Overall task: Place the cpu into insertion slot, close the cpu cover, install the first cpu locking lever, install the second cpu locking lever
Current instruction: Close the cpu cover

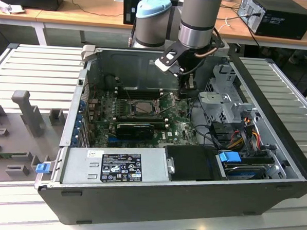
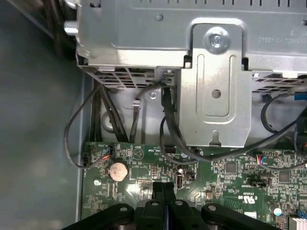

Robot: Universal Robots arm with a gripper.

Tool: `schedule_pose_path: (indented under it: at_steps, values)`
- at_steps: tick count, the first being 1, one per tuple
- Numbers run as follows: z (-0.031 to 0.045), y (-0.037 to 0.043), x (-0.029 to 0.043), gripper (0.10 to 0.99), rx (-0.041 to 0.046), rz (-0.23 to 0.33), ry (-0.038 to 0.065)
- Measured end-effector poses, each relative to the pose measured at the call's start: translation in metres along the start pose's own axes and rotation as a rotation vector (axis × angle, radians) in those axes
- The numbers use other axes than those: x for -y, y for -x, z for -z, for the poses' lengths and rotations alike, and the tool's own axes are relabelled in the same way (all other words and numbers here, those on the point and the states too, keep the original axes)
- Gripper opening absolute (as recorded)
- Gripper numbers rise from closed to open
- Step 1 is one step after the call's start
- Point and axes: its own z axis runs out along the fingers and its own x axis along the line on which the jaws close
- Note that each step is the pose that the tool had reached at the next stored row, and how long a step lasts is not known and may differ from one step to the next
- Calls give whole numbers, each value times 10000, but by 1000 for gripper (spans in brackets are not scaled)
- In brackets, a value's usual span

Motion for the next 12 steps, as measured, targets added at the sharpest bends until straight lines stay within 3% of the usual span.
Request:
schedule_pose_path:
  at_steps: [5, 12]
  values:
    - [-3, 26, 70, 106, -23, -2, -16]
    - [-6, 25, 88, 106, -24, 0, -34]
